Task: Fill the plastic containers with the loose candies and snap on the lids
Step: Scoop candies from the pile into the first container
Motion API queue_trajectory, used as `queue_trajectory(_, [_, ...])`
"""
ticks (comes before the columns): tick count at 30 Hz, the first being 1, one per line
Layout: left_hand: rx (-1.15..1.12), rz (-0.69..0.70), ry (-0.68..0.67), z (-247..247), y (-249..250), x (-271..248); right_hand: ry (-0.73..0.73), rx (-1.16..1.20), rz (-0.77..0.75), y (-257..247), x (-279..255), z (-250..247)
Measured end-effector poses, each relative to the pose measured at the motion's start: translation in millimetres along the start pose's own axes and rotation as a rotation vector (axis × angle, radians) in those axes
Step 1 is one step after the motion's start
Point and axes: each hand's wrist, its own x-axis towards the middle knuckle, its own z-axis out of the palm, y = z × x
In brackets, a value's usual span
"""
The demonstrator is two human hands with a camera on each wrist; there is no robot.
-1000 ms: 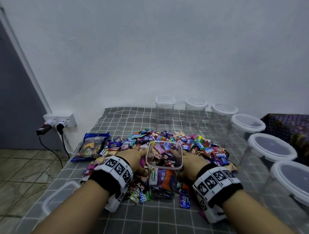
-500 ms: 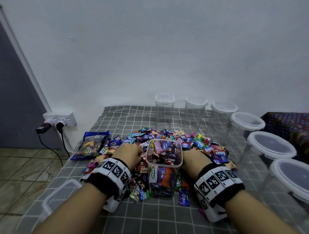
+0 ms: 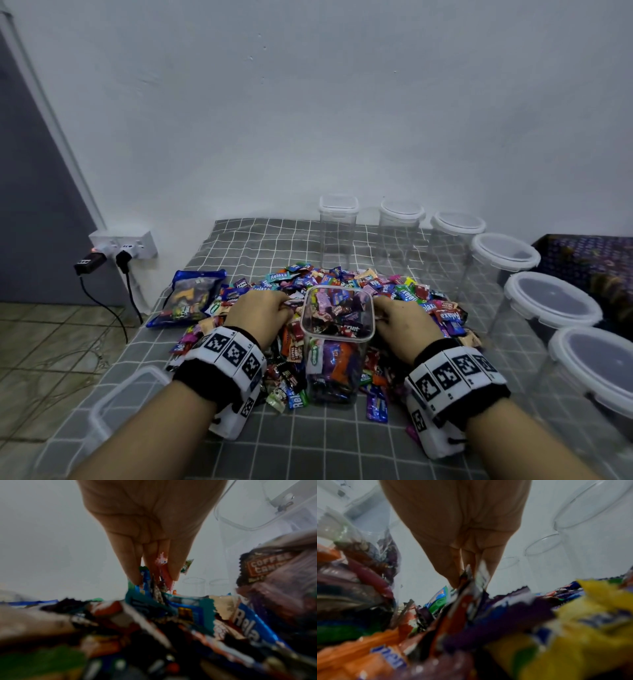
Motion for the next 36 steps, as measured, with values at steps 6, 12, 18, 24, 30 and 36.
queue_trajectory(6, [-0.103,-0.010,0.053,-4,0,-5,0.062,0.098,-0.017,0,-4,-3])
queue_trajectory(12, [-0.202,-0.039,0.098,-11,4,-10,0.184,0.298,-0.014,-5,-13,-14])
queue_trajectory(18, [-0.379,-0.038,0.148,-19,5,-12,0.444,0.529,-0.102,-13,-15,-45])
queue_trajectory(24, [-0.547,-0.023,0.177,-30,13,-17,0.575,0.836,-0.300,-38,-21,-76])
queue_trajectory(30, [-0.669,-0.014,0.175,-38,21,-22,0.477,0.725,-0.414,-60,-39,-57])
queue_trajectory(36, [-0.706,0.010,0.194,-41,23,-26,0.434,0.637,-0.444,-65,-47,-42])
